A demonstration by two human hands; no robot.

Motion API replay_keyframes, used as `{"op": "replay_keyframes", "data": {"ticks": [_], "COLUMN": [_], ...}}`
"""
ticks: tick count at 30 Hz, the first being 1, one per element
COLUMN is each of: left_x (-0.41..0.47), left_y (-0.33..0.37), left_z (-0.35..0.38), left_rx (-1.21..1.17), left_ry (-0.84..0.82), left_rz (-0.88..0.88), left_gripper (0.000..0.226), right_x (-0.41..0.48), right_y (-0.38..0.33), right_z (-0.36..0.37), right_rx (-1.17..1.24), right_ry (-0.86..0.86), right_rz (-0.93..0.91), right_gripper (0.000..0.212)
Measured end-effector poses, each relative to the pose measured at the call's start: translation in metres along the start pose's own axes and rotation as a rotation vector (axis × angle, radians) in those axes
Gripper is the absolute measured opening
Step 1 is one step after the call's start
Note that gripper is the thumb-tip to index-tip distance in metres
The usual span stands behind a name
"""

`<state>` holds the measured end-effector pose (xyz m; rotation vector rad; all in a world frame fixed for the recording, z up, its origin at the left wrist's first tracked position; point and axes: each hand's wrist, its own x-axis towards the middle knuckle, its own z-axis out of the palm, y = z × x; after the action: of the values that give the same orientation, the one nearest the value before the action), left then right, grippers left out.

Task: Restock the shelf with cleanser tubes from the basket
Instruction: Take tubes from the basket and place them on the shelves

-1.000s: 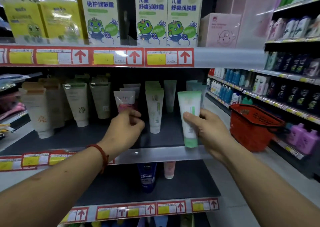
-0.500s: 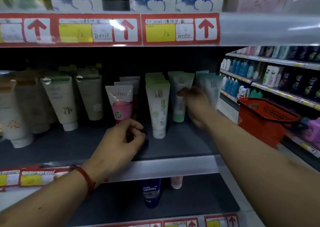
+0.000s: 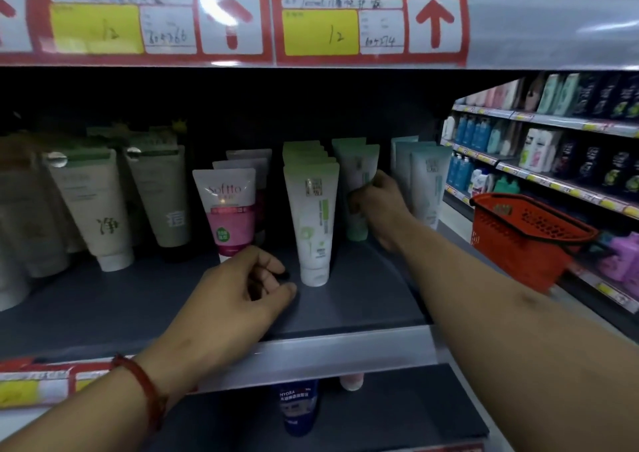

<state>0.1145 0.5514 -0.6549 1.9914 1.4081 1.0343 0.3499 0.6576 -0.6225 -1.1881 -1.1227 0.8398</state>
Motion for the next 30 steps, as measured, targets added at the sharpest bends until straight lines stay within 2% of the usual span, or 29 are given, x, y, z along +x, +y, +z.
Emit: {"op": "replay_keyframes", "data": {"ticks": [2, 5, 17, 30], "left_x": [0.0, 0.001, 0.002, 0.004], "left_y": [0.0, -0.001, 0.0, -0.001], "left_z": [0.0, 0.001, 0.005, 0.001], "left_rx": [-0.006, -0.019, 0.008, -0.014], "left_ry": [0.006, 0.01, 0.045, 0.006], "left_rz": [0.002, -0.012, -0.012, -0.028], "left_gripper": [0.014, 0.014, 0.014, 0.017], "right_x": [0.001, -0.004, -0.012, -0.013], "right_y": [0.002, 0.007, 0.016, 0.024], "right_z": [0.0, -0.003, -0.008, -0.009], "right_rx": [-0.047, -0.153, -0.291, -0.326], "right_ry": [-0.012, -0.02, -0.04, -0.025], "right_rz": [0.03, 0.068, 0.084, 0.042], "right_gripper": [0.034, 0.056, 0.045, 0.041]}}
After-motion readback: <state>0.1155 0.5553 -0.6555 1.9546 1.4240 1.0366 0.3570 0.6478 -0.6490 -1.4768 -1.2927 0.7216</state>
